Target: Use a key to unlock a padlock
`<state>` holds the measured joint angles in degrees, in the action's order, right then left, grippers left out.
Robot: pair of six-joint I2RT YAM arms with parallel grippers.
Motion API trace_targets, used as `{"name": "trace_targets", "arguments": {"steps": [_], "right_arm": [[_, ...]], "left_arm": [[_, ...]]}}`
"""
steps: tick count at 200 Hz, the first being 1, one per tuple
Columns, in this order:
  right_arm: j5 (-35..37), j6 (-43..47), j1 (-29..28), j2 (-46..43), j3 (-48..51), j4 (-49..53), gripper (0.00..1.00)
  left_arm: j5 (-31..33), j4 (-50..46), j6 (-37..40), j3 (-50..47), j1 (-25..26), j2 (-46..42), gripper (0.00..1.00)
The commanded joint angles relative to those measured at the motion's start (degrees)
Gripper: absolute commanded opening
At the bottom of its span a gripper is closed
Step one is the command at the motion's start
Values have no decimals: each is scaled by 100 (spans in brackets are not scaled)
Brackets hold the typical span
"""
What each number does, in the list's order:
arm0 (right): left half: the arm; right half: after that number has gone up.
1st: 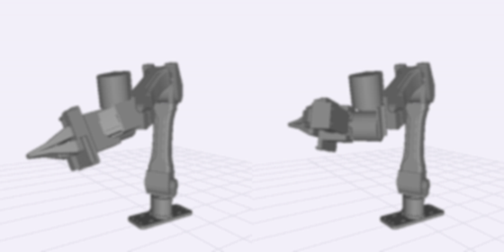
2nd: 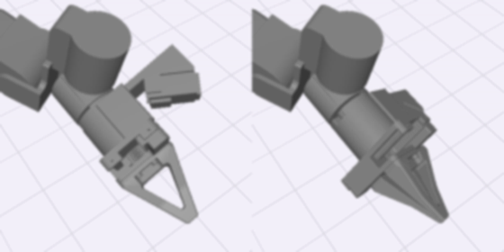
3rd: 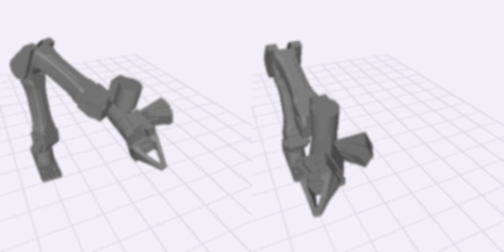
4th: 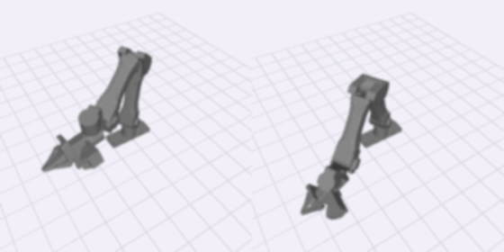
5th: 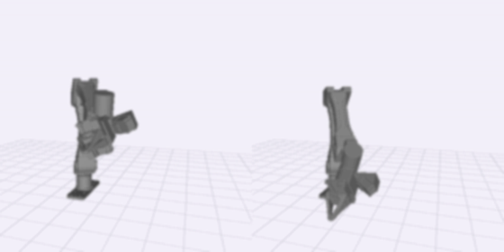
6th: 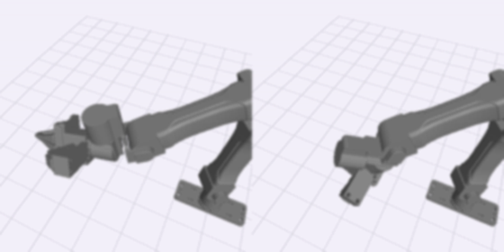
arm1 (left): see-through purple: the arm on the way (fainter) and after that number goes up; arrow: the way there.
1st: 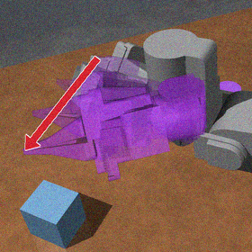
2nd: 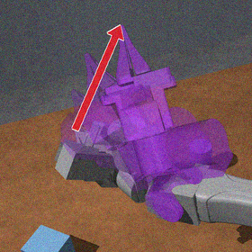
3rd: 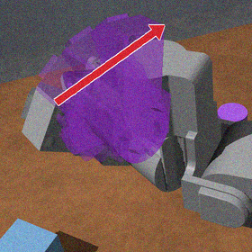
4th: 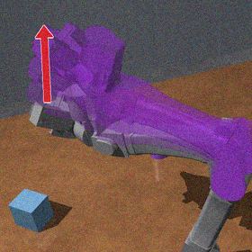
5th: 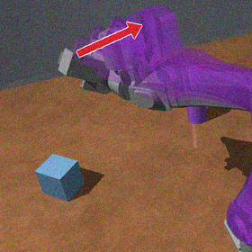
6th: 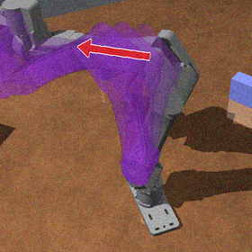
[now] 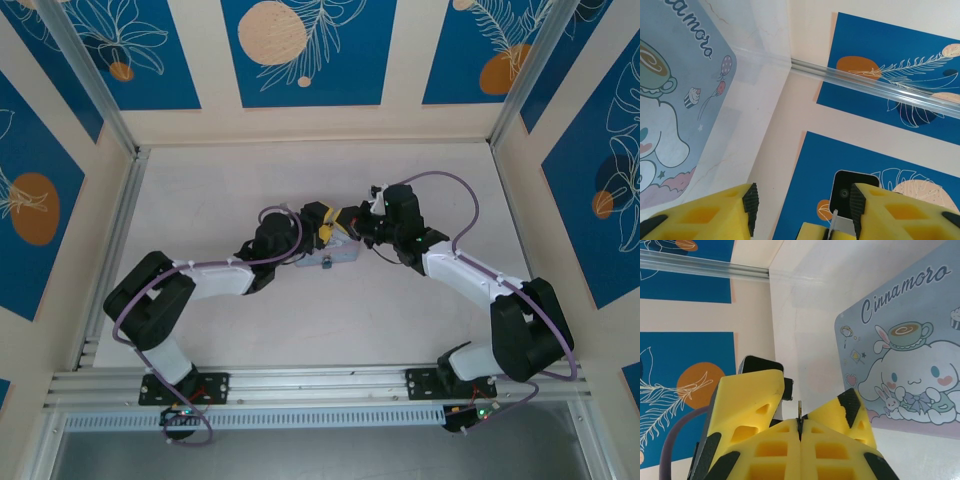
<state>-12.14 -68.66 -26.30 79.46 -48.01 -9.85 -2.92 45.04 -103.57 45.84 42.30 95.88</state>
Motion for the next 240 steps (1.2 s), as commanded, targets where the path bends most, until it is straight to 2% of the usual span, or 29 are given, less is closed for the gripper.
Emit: {"name": "trace_targets", "arguments": {"steps": [1,126,170,240], "right_arm": [[67,-39,62,-8,98,-93,0],[54,-67,108,-55,151,-109,0],[54,-68,104,-104,178,-101,0],[63,-59,121,-176,204,-70,0]], "left_arm": [[-3,207,-8,83,77,52,51],[-6,148,3,99,102,72,38],[11,85,30,100,98,50,24],[19,-4,60,130,114,37,10]]}}
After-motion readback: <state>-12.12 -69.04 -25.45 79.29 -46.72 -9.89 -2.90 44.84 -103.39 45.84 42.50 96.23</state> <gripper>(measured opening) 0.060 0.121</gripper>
